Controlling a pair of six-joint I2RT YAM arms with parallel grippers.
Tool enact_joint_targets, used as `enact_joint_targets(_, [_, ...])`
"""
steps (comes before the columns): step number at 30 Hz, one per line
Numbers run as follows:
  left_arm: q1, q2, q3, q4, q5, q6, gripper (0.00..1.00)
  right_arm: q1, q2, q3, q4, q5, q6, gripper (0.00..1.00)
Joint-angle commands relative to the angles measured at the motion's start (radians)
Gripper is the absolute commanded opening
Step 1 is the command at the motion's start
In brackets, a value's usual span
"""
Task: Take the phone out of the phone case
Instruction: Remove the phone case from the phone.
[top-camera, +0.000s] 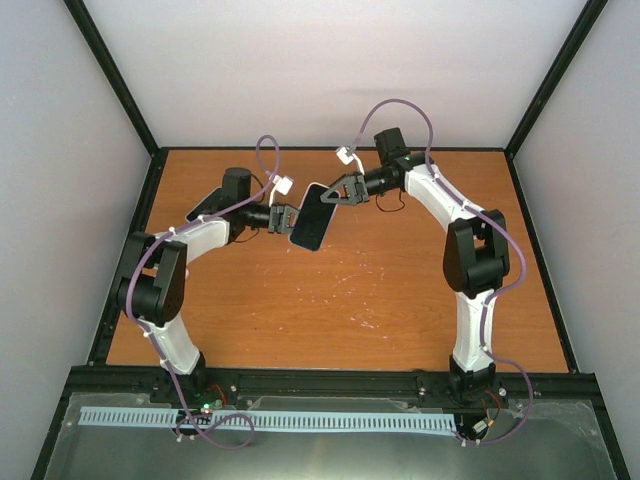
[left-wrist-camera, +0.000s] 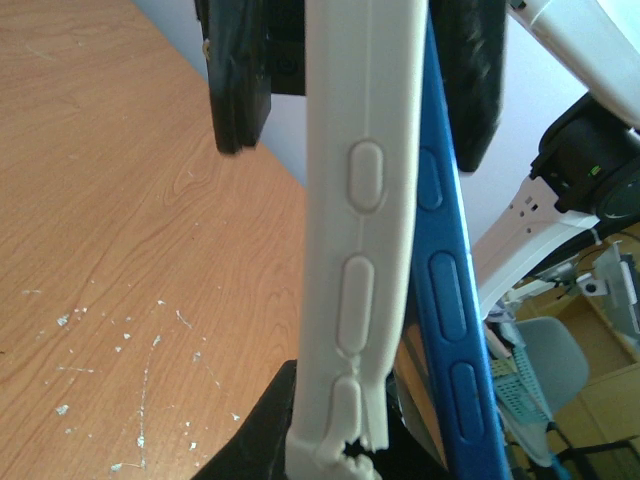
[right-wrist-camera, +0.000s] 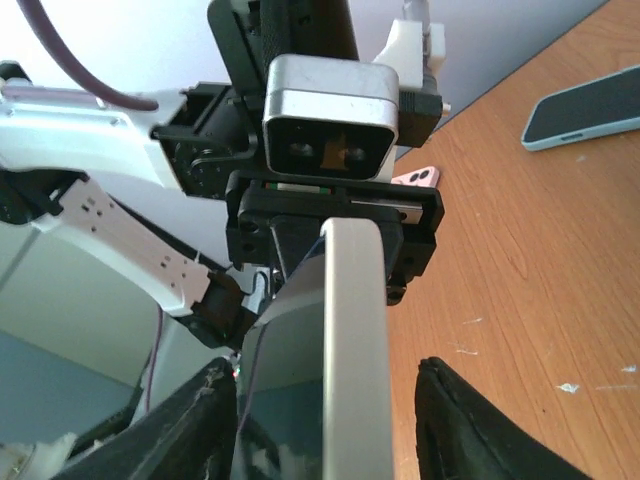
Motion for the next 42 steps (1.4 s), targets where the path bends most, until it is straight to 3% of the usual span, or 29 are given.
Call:
enact_joint_targets(1, [0.036,0.041,0.011,0.190,0.088,-0.180,0.01,-0.029,0.015,0.033,0.083,0.033,0.111,0.51])
enact_joint_targets(7, [0.059,0.075,0.033,0.269,0.088,-0.291,0.01,-0.057,-0.035,0.018,0.123,0.127,0.143,0.58])
enact_joint_targets(12, [0.102,0.082,0.023,0.425,0.057,-0.491,0.01,-0.060,-0.208,-0.168,0.365,0.314,0.183,0.60])
enact_joint_targets(15, [0.116,0.080,0.036,0.431,0.027,-0.542,0.01,-0.056,-0.290,-0.239,0.441,0.410,0.168,0.60])
enact_joint_targets(20, [0.118,0.065,0.057,0.402,-0.042,-0.634,0.01,-0.015,-0.424,-0.330,0.470,0.649,0.008,0.60])
enact_joint_targets(25, [0.119,0.083,0.153,0.218,-0.100,-0.621,0.01,0.090,-0.545,-0.469,0.569,0.875,-0.190,0.60])
enact_joint_targets(28, [0.118,0.089,0.175,0.203,-0.121,-0.671,0.01,0.162,-0.576,-0.514,0.594,0.981,-0.307,0.58])
enact_joint_targets(42, [0.118,0.038,0.144,0.191,-0.171,-0.716,0.01,0.395,-0.533,-0.582,0.786,1.231,-0.643,0.50])
